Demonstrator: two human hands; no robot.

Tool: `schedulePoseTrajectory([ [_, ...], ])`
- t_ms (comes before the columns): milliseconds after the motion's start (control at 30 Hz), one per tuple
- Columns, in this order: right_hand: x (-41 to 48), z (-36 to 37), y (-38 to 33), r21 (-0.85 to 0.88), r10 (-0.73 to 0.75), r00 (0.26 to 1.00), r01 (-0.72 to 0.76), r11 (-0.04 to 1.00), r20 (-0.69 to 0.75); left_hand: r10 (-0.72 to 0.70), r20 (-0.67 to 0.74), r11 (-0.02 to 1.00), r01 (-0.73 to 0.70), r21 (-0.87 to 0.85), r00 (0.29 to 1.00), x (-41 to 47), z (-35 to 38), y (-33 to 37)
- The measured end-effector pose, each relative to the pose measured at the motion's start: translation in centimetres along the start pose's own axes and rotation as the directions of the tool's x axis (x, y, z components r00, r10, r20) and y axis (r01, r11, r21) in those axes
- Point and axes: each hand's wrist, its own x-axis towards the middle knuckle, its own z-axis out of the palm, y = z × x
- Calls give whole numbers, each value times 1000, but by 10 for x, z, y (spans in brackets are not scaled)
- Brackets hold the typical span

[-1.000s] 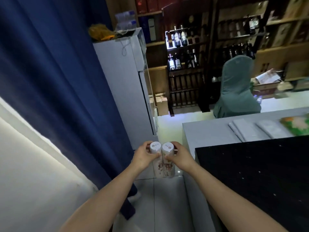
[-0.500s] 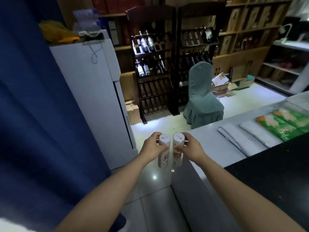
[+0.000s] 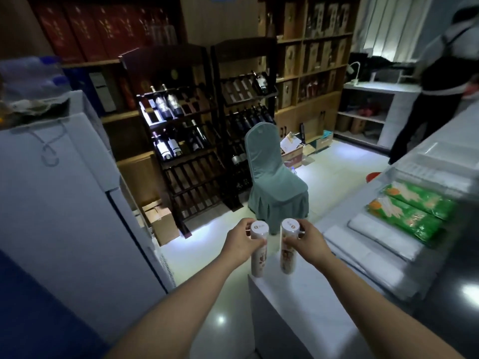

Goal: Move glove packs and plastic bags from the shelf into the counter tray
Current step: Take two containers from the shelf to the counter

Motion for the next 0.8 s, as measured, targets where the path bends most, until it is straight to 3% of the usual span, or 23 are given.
schedulePoseTrajectory([
  [267, 78, -37, 20, 35, 77, 980, -71, 997, -182, 118, 175, 990, -130, 61, 978, 119, 41, 42],
  [500, 105, -77, 43, 67, 187, 895, -175, 982, -404, 223, 414, 970, -243, -3, 883, 200, 108, 74],
  [667, 104, -93, 55, 127, 283, 771, -257, 958, -571, 325, 581, 925, -380, -30, 746, 239, 149, 93],
  [800, 88, -91, 52, 189, 357, 627, -321, 928, -692, 393, 721, 872, -481, -94, 570, 251, 164, 112],
])
